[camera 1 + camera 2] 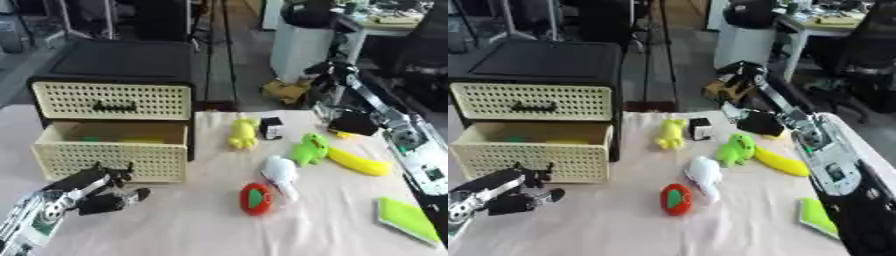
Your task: Pick up objects from table and place into drawer.
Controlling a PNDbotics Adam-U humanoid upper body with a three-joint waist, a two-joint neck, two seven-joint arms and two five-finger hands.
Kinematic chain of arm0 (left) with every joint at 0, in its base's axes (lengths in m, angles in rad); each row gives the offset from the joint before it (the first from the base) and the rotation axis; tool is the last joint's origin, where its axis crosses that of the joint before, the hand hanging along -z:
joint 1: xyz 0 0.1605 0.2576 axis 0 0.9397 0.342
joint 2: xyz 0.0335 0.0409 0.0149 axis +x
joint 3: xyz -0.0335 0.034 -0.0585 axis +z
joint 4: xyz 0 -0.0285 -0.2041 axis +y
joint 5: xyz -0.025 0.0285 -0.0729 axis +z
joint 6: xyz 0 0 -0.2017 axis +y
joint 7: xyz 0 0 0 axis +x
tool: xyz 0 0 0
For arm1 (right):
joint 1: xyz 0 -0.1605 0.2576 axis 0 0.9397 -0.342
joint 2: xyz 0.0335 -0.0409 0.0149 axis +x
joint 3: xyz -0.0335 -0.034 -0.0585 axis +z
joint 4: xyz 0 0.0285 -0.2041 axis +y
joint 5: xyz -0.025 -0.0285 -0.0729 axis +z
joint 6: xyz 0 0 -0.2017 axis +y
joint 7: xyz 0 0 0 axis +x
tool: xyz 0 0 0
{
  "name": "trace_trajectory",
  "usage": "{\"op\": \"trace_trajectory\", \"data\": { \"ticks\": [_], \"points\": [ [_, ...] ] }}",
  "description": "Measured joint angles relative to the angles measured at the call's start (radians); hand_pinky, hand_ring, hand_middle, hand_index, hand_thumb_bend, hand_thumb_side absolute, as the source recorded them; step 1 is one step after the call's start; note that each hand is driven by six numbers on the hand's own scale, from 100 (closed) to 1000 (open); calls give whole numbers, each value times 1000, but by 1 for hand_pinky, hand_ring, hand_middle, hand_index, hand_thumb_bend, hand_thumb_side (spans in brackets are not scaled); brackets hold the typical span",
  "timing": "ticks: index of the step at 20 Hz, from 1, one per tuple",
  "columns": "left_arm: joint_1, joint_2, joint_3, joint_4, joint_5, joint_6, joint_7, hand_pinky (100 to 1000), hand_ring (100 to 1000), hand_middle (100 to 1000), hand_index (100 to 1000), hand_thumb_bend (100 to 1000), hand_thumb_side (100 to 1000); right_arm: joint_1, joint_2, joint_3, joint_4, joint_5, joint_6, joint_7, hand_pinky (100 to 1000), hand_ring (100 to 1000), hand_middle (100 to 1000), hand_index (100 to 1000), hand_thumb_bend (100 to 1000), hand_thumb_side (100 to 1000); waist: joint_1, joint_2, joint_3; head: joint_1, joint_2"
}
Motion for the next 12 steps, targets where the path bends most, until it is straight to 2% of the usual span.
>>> {"op": "trace_trajectory", "data": {
  "ticks": [12],
  "points": [
    [-104, -54, 64, 183, -110, 9, 138, 766, 834, 885, 908, 487, 1000, -2, 9, 6, -4, 0, -6, 6, 631, 723, 793, 857, 100, 526, -7, 10, -27, 12, 0]
  ]
}}
